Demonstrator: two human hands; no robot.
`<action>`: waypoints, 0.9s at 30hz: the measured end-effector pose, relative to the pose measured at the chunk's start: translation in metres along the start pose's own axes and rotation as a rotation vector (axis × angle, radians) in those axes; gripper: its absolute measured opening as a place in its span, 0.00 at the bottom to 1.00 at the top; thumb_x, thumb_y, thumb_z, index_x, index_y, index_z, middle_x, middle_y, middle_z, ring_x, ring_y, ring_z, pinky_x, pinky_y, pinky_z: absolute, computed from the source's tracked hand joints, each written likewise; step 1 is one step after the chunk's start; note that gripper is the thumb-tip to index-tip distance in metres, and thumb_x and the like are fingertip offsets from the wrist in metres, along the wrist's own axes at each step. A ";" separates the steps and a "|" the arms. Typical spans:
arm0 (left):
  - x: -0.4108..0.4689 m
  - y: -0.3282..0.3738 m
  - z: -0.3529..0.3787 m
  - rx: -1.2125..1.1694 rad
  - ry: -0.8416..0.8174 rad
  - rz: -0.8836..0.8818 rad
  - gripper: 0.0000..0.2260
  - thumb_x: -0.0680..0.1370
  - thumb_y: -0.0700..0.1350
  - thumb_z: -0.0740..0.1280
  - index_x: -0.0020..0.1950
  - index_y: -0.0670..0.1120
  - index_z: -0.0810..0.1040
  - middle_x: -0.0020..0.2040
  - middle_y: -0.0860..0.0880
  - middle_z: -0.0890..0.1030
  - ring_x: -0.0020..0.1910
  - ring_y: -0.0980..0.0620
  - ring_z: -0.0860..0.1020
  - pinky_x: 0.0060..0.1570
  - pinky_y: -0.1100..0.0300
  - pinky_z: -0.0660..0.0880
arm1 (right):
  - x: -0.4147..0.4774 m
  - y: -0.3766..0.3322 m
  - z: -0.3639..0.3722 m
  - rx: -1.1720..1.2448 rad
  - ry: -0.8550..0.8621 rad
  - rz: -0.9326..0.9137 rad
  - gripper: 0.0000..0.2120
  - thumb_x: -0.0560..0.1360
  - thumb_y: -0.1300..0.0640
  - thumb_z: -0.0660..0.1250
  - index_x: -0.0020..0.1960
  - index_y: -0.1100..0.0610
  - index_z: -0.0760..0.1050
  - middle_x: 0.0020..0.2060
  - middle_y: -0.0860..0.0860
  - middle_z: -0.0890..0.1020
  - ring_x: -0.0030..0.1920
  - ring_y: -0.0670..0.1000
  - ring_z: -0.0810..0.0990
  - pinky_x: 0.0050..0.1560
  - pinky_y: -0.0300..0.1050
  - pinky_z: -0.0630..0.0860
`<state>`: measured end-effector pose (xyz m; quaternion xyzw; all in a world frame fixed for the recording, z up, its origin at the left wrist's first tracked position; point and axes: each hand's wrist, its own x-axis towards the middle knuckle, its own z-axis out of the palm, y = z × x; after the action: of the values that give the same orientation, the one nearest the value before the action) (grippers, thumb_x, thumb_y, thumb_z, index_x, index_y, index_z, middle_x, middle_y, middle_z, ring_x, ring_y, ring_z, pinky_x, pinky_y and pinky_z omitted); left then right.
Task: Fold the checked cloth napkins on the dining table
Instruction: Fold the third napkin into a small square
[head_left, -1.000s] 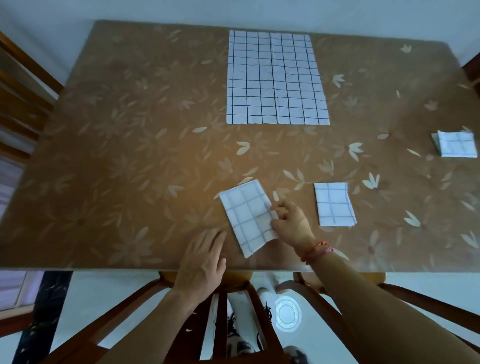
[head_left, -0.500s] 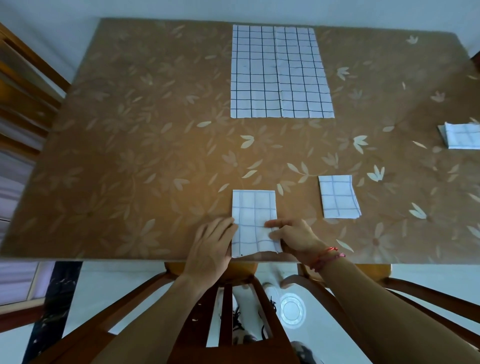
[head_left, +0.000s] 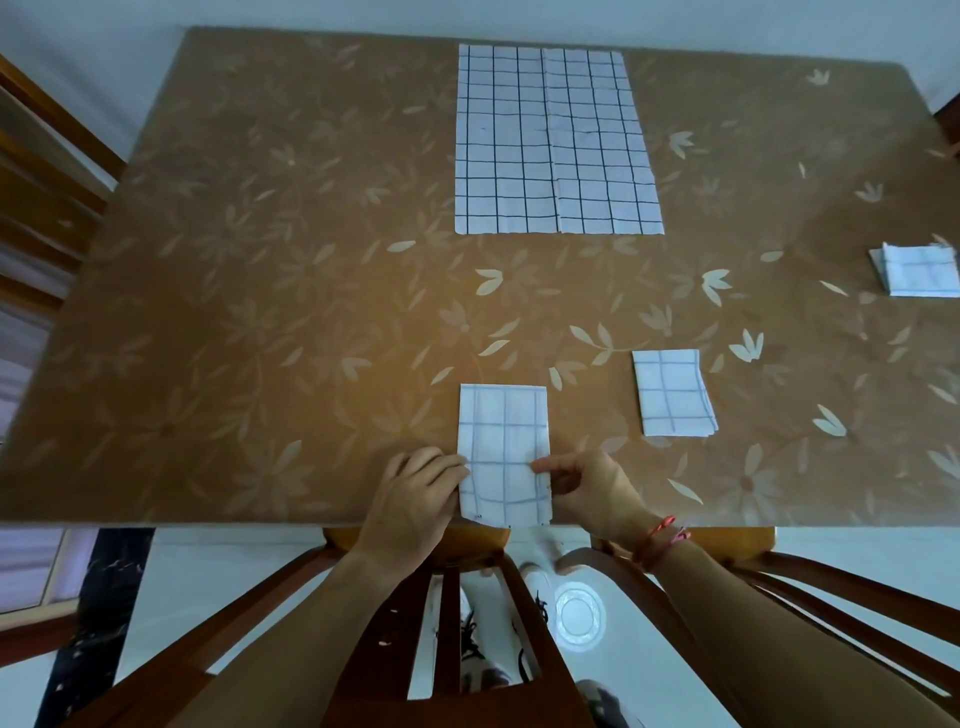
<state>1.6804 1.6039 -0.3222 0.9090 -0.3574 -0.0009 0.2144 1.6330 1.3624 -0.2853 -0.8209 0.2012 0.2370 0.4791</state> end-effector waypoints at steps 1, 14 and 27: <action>0.001 -0.001 0.001 -0.009 -0.002 -0.007 0.13 0.71 0.39 0.74 0.55 0.46 0.81 0.56 0.52 0.82 0.58 0.50 0.75 0.54 0.54 0.68 | 0.000 0.003 0.000 -0.084 0.022 -0.043 0.20 0.66 0.58 0.80 0.57 0.52 0.83 0.45 0.44 0.84 0.43 0.39 0.82 0.48 0.26 0.77; 0.029 -0.002 0.003 -0.257 0.034 -0.334 0.07 0.76 0.51 0.65 0.43 0.51 0.81 0.36 0.62 0.76 0.41 0.58 0.70 0.43 0.54 0.66 | 0.014 -0.007 -0.005 -0.294 0.214 -0.196 0.06 0.75 0.52 0.71 0.49 0.51 0.86 0.41 0.43 0.84 0.38 0.45 0.79 0.39 0.34 0.75; 0.052 -0.006 0.004 -0.356 0.035 -0.473 0.08 0.78 0.46 0.65 0.39 0.52 0.71 0.34 0.57 0.73 0.38 0.55 0.71 0.38 0.62 0.64 | 0.053 -0.011 -0.012 -0.103 0.246 0.035 0.09 0.75 0.51 0.72 0.50 0.56 0.83 0.35 0.48 0.83 0.35 0.45 0.81 0.30 0.30 0.73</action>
<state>1.7222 1.5725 -0.3198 0.9151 -0.1261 -0.0976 0.3704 1.6840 1.3513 -0.3032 -0.8636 0.2605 0.1529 0.4036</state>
